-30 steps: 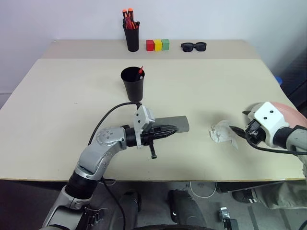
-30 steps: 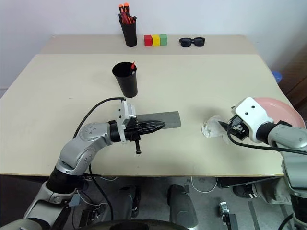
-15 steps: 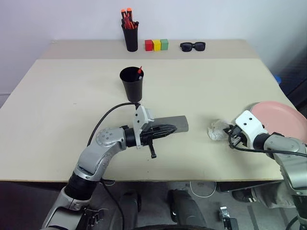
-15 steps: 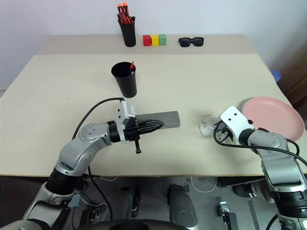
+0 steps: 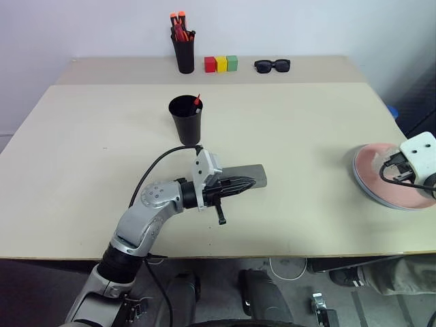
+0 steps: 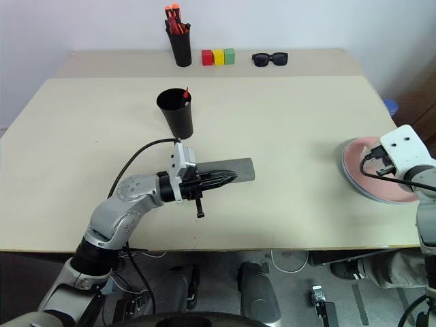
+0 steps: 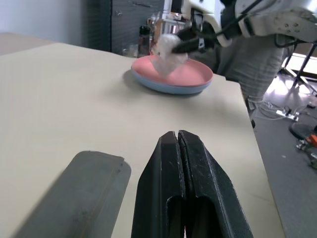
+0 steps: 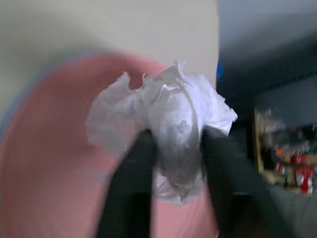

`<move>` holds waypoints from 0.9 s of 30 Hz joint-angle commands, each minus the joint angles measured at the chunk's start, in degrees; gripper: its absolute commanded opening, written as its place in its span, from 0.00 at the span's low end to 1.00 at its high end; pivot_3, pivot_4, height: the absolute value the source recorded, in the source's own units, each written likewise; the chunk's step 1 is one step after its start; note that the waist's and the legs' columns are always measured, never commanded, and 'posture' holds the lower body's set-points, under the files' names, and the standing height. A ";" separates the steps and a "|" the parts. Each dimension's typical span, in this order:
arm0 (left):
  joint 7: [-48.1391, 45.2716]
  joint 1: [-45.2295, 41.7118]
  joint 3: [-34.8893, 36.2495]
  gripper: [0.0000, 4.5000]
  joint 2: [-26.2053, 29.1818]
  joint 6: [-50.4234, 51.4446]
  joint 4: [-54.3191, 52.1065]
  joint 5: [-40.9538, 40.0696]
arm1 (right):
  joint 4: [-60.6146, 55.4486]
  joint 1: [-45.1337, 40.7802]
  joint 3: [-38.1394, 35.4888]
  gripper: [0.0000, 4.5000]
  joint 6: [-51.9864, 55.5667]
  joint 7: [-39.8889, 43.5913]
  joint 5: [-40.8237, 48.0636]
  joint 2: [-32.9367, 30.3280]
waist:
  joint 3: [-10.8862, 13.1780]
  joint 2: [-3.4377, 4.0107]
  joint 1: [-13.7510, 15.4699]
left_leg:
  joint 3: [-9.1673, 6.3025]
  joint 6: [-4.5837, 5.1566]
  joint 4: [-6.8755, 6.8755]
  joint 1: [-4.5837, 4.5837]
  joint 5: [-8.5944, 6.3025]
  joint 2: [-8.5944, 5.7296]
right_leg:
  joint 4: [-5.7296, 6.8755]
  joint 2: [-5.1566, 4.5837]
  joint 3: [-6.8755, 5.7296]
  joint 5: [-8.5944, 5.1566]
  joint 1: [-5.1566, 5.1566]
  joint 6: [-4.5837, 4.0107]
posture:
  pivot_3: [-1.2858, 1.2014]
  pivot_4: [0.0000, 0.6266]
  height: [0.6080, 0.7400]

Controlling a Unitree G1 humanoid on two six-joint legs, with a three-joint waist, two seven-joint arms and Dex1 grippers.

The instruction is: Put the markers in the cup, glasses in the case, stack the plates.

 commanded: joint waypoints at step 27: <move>23.33 15.45 32.67 0.00 11.84 -0.95 -0.97 4.88 | 3.33 -17.90 11.07 0.80 -13.56 17.65 19.26 14.62 | 0.05 -0.05 0.22 | -0.03 0.02 -0.03 -0.01 -0.02 0.07 | -0.02 -0.06 -0.05 0.01 -0.01 0.01 | 0.52 0.24 1.00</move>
